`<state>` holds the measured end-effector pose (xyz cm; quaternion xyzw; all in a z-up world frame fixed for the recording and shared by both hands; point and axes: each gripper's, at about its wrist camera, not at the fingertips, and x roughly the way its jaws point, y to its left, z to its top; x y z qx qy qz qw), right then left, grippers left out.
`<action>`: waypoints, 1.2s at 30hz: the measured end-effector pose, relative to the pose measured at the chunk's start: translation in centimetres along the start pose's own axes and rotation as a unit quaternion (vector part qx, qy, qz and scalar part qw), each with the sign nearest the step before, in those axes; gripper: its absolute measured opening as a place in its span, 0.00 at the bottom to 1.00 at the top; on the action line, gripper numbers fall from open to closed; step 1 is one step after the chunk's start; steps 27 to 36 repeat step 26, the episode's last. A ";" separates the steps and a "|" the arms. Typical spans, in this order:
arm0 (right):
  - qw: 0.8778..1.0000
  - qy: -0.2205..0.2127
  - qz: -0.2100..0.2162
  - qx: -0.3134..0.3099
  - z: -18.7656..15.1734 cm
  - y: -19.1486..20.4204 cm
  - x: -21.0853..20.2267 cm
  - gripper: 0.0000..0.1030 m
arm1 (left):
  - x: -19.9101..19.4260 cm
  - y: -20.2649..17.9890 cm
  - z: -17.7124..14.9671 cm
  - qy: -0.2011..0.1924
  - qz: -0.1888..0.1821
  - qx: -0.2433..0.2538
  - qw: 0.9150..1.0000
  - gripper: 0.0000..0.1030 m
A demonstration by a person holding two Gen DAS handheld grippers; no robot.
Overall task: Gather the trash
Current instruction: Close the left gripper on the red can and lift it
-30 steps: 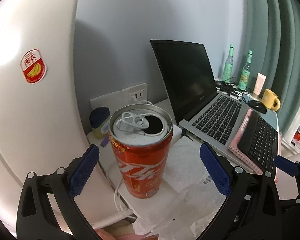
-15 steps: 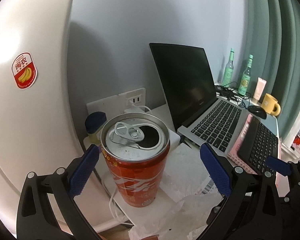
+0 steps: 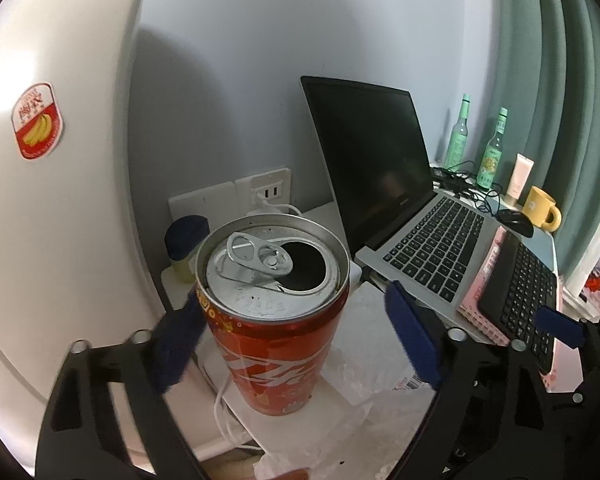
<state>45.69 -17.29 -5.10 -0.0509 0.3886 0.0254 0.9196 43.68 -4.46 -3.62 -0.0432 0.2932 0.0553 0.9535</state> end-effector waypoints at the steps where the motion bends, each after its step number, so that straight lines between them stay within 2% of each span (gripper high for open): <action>1: 1.000 0.000 0.000 0.000 0.0 0.0 0.1 0.94 | 0.0 0.0 0.0 0.000 0.001 0.000 1.000 0.78; 2: 1.000 0.000 0.000 0.000 0.0 0.0 0.1 0.94 | 0.1 0.1 0.0 0.000 0.003 0.000 1.000 0.75; 4: 1.000 0.000 0.000 0.001 0.0 0.0 0.2 0.94 | 0.3 0.1 -0.1 0.004 0.005 -0.001 1.000 0.60; 6: 1.000 0.001 -0.001 -0.001 0.0 0.0 0.4 0.94 | 0.7 0.1 -0.1 0.012 0.008 0.002 1.000 0.53; 36: 1.000 -0.011 -0.014 0.005 -0.1 0.4 0.4 0.94 | 0.4 0.2 -0.2 -0.005 0.011 0.010 1.000 0.52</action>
